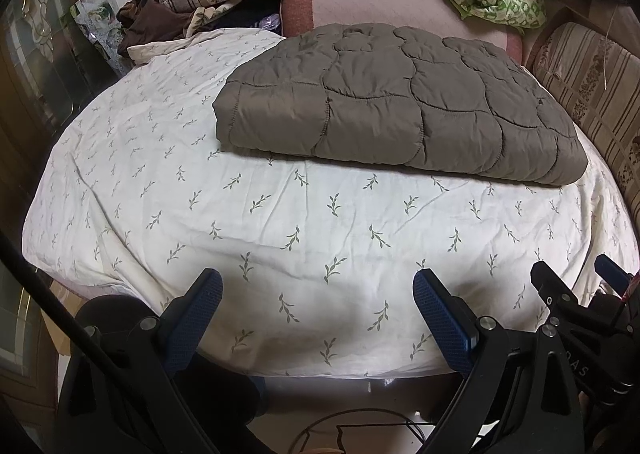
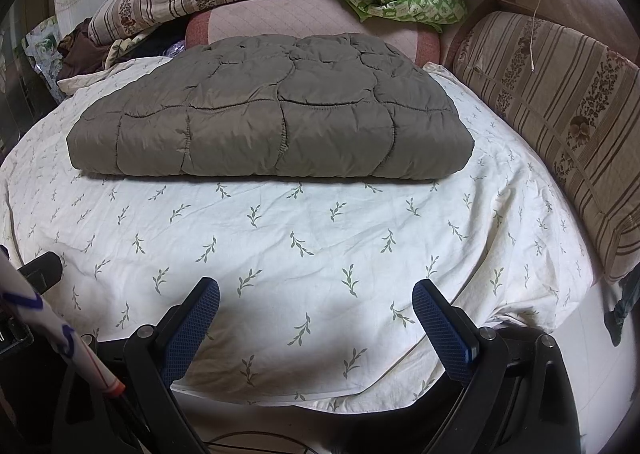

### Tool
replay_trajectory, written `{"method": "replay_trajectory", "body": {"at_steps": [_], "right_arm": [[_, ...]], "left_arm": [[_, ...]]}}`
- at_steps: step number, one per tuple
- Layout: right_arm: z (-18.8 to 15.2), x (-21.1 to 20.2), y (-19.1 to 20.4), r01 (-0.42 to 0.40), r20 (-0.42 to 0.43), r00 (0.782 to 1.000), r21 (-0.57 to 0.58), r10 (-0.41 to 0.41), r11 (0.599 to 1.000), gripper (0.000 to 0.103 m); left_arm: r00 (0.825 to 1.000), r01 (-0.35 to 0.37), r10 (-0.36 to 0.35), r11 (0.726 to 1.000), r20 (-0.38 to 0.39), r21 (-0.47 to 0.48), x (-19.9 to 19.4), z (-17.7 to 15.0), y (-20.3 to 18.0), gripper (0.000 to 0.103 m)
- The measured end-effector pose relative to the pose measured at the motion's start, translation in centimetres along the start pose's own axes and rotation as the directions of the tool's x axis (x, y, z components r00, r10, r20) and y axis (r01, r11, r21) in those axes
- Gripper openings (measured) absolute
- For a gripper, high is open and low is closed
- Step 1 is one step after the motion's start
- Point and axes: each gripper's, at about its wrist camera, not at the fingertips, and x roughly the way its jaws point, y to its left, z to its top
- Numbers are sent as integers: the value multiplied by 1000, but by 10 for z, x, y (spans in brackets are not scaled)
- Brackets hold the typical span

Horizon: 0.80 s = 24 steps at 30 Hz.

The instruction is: Fold large clothes

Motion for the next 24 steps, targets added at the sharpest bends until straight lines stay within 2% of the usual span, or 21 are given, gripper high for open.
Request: {"method": "replay_trajectory", "body": {"at_steps": [24], "right_arm": [[0,-5,0,-5,18,1000,5,5,1000,99]], "left_arm": [[1000,-2,2,1000,2,1,-1,0,-2,96]]}}
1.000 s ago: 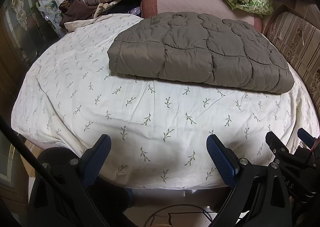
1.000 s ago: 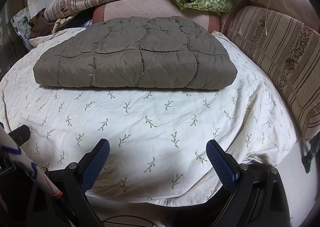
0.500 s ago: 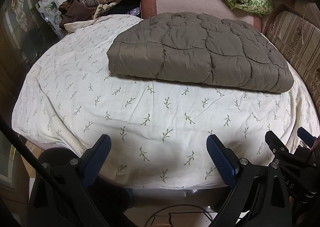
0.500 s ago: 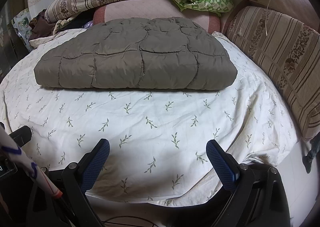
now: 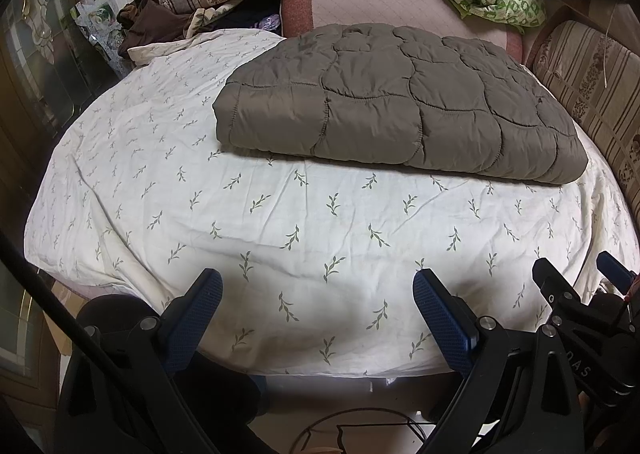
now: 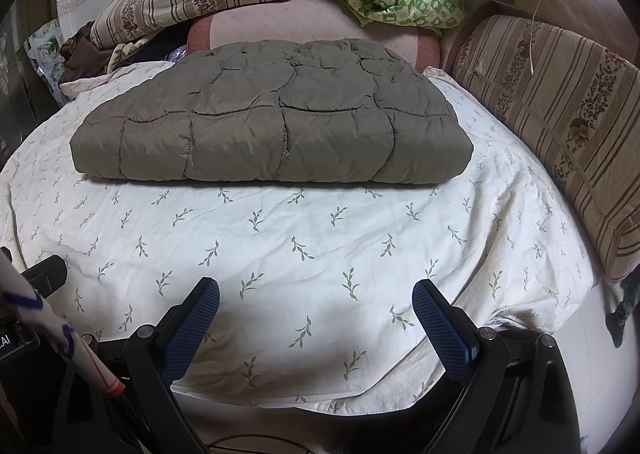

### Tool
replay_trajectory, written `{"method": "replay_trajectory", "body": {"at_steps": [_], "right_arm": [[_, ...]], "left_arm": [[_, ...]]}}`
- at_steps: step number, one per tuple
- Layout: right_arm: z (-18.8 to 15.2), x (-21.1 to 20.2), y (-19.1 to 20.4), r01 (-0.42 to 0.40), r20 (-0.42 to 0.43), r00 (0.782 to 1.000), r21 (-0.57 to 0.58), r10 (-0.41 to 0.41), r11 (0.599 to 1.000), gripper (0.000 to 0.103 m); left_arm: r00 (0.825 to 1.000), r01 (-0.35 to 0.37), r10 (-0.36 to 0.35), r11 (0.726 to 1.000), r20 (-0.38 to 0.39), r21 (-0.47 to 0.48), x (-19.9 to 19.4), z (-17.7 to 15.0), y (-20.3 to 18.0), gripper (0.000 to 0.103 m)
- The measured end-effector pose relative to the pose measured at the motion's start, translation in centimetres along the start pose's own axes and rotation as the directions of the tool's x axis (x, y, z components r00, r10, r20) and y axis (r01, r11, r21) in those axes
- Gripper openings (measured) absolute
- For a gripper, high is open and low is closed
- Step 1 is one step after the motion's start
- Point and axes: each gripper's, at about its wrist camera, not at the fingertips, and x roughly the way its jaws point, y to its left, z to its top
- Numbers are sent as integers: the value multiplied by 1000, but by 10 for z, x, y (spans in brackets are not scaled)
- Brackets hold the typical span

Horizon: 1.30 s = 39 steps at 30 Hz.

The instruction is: Fold large clothes

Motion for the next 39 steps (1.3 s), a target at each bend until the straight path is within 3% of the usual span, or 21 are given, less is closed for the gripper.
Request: {"method": "replay_trajectory", "body": {"at_steps": [27,33,39], "right_arm": [[0,5,-7,-8,-4,1000,2,8,1000,99],[31,0,-6,14,61,998,-28,-12,1000,99],[53,-4,0,11,99,995,-52,-6,999,99]], "left_arm": [[1000,7,-7,1000,-20,7,6,3,2,96],[995,-55,55,998,80,-1,-5,34,14,96],[992,-48,49,999,115,-13,-7,55,24,96]]}}
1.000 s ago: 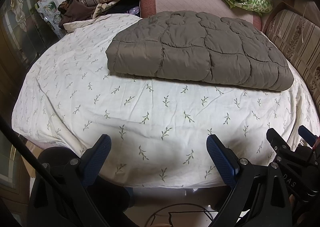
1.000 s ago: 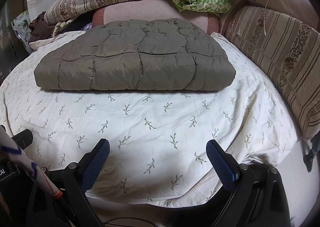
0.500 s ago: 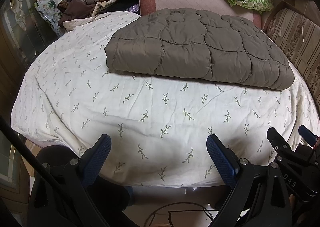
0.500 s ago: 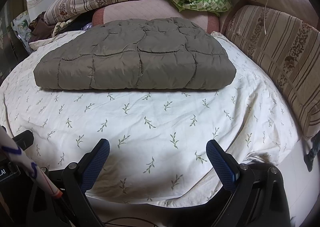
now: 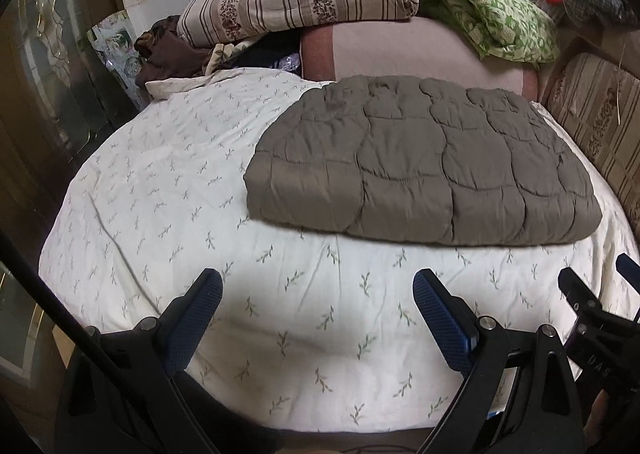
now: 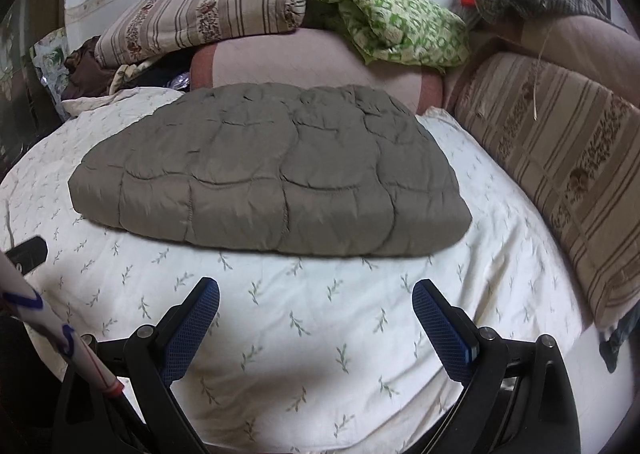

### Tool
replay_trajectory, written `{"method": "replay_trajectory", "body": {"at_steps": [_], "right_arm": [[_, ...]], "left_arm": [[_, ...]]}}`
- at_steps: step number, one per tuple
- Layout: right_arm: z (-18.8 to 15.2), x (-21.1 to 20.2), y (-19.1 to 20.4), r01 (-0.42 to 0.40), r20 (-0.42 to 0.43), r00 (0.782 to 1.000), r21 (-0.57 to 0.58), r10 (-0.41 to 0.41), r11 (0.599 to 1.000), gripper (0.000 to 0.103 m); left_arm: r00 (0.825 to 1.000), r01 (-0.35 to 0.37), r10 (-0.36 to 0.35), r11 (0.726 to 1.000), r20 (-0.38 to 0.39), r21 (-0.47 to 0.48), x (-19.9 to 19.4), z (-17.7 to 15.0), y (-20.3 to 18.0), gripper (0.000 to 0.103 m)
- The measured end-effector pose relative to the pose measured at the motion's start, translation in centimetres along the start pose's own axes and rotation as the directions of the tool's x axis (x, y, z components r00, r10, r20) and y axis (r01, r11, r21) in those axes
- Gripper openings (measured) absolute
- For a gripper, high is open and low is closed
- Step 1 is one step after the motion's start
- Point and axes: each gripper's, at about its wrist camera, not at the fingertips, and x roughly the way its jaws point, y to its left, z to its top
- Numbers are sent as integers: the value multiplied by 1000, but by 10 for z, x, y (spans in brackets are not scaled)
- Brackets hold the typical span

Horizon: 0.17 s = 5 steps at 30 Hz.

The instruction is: Fold large clothes

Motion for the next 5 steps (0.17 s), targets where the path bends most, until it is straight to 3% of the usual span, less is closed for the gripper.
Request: {"method": "replay_trajectory", "body": {"at_steps": [5], "right_arm": [[6,7,6,-11,-3,1000,-7,11,1000,99]], "left_arm": [[1000,1,-1,1000,-2,14,8,5,-4,96]]}}
